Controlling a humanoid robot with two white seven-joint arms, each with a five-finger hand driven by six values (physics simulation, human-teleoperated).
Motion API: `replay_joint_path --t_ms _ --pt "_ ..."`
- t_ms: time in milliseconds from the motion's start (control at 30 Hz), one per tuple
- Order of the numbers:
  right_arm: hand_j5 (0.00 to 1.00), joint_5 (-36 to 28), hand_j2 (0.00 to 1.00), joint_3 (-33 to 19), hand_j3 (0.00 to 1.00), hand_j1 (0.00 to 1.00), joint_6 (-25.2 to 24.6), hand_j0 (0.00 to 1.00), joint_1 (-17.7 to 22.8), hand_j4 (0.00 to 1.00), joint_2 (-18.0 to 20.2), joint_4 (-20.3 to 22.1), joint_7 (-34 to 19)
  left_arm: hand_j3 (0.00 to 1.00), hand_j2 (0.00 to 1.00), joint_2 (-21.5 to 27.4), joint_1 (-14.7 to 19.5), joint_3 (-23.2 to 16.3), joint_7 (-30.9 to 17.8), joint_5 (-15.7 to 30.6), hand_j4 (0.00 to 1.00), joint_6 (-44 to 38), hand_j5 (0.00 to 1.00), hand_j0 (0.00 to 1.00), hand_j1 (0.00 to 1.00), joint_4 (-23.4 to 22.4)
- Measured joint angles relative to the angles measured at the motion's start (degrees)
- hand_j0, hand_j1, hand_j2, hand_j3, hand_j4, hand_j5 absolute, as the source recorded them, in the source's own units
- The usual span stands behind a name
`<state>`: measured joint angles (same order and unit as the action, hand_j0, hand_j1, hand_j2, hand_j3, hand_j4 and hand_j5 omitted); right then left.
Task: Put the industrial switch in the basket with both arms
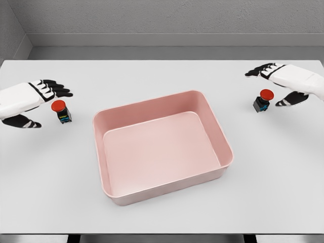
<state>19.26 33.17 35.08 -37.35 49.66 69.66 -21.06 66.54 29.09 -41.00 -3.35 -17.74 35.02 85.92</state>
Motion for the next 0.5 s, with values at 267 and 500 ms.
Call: replay_joint_path --t_ms 267,500 --pt "1.0 6.4 1.0 0.3 1.0 1.0 0.0 1.0 -0.3 1.0 -3.6 -6.2 -0.3 1.0 1.0 -3.4 2.1 0.1 -8.6 -2.7 1.0 -5.3 1.0 1.0 1.0 -1.4" --pt "1.0 7.5 1.0 0.5 1.0 1.0 0.0 1.0 -0.5 1.0 -4.0 -7.4 -1.4 1.0 1.0 -7.7 4.0 0.1 -14.0 -5.1 1.0 -11.6 1.0 1.0 1.0 -1.6"
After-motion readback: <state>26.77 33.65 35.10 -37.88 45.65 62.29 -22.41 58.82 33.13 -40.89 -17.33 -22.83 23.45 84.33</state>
